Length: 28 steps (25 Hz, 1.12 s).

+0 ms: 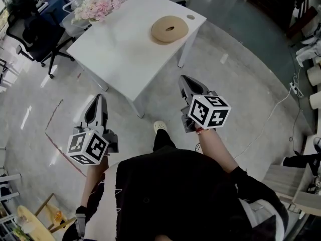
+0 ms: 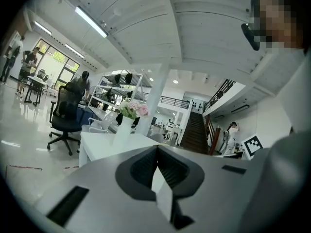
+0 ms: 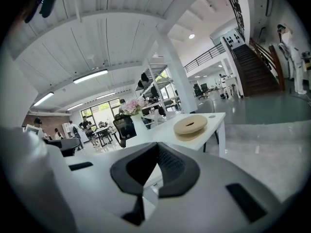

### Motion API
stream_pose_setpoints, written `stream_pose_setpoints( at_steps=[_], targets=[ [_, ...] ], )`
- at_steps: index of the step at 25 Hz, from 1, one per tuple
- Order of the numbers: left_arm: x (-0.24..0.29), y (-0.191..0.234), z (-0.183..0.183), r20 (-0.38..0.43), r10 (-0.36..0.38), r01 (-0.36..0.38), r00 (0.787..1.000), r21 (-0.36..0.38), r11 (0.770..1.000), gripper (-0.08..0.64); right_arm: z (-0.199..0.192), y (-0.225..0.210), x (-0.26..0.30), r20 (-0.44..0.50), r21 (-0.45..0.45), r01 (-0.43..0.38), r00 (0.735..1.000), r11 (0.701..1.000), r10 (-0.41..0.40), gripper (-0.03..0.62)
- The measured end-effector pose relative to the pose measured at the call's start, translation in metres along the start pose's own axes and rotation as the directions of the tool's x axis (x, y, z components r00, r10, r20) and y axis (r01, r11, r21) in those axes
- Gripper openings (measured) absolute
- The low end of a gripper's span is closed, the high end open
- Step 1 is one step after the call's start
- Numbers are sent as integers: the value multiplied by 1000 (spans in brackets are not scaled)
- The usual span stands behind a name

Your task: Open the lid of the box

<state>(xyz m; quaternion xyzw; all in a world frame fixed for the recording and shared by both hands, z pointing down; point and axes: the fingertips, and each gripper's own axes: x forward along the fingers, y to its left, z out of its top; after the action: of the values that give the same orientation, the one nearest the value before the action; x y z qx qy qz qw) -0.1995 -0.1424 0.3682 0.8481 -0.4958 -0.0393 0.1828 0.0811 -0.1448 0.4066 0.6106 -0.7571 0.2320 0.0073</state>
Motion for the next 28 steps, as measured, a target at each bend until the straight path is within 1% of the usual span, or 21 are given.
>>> stream_pose_setpoints(
  at_steps=[6, 10, 16, 24, 28],
  targets=[
    [44, 11, 10, 8, 32, -32, 999, -7, 999, 11, 22, -17, 49, -12, -2, -38, 999, 999, 38, 5],
    [66, 15, 22, 38, 44, -44, 998, -9, 999, 11, 42, -25, 79, -10, -17, -71, 997, 997, 71, 3],
    [95, 31, 31, 47, 100, -99, 994, -18, 995, 11, 68, -36, 123, -12, -38, -107, 994, 994, 106, 4],
    [120, 51, 38, 83, 162, -160, 983, -27, 987, 11, 84, -52, 168, -8, -72, -121, 993, 990, 120, 5],
    [132, 57, 40, 96, 188, -186, 977, -31, 982, 11, 86, -60, 193, -38, -115, -136, 990, 984, 132, 5]
  ],
)
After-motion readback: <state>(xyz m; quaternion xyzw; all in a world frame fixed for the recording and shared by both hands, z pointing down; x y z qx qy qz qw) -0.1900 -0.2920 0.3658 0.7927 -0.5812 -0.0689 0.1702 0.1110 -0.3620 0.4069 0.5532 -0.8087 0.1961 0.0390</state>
